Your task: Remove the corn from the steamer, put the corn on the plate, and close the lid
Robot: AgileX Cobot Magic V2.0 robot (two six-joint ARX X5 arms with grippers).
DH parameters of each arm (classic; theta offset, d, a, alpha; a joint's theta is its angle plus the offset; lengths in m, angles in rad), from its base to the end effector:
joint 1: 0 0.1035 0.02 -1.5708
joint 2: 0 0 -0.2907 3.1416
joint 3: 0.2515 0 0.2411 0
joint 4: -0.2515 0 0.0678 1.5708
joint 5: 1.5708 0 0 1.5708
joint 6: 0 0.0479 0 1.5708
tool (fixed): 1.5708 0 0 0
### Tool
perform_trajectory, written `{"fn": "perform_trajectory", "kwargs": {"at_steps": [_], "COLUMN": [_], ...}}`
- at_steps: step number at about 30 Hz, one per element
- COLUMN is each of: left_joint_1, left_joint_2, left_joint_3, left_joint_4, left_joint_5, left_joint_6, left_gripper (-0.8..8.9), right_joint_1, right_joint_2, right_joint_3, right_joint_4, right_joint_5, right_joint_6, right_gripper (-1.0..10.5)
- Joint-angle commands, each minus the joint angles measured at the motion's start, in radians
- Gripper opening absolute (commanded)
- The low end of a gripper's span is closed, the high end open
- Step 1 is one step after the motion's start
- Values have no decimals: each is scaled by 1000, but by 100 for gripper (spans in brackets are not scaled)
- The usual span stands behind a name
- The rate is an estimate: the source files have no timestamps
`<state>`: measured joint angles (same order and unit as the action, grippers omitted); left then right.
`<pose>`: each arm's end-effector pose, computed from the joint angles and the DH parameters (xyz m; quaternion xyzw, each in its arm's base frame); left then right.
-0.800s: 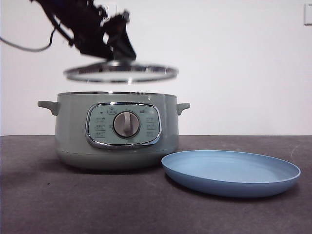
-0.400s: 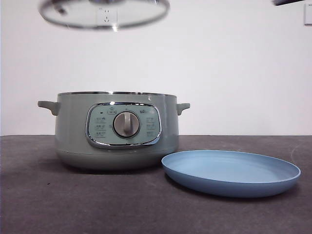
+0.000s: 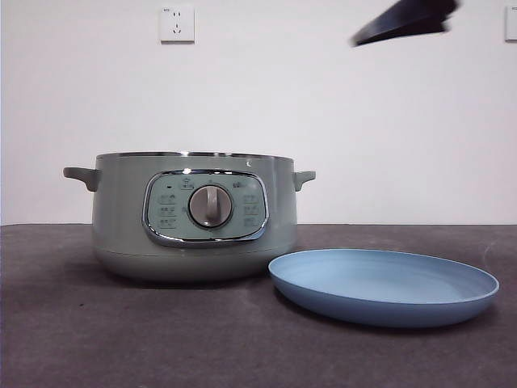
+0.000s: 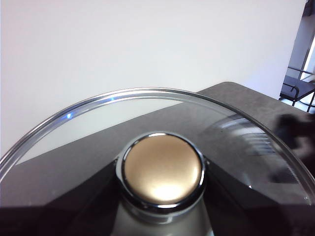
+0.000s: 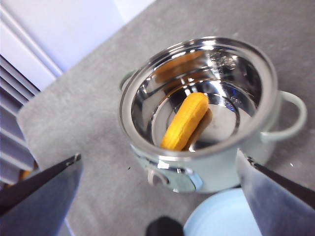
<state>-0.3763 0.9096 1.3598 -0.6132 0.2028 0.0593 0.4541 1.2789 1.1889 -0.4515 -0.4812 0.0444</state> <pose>0.1256 -0.0600 0.4700 0.0354 0.0726 -0.2869 0.9546 0.2318 0.1378 0.3638 0.0227 0.2770 0.4283 0.8598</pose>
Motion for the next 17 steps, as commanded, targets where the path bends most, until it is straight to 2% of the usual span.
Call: {"fn": "perform_trajectory", "kwargs": {"at_steps": [1,9,14,17], "left_joint_1": [-3,-3,-3,-3], "left_joint_2": [-63,-165,-175,-175], "left_joint_3": [18,18,18,18], "left_joint_4": [-20,-128,-157,-168], "left_joint_5": [-22,-26,-25,-25], "left_joint_6": [-5,-7,-8,-7], "left_gripper": [-8,-8,-8,-8], "right_joint_1": [63,202,258,272], "right_joint_2": [118,447,653,759], "right_joint_3": [98,431,620,672], "right_joint_4": [8,-74,-98,-92], "right_joint_5": [71,262,387,449], "right_joint_6": [11,6,-1,0], "right_gripper": [594,594,593,589]}}
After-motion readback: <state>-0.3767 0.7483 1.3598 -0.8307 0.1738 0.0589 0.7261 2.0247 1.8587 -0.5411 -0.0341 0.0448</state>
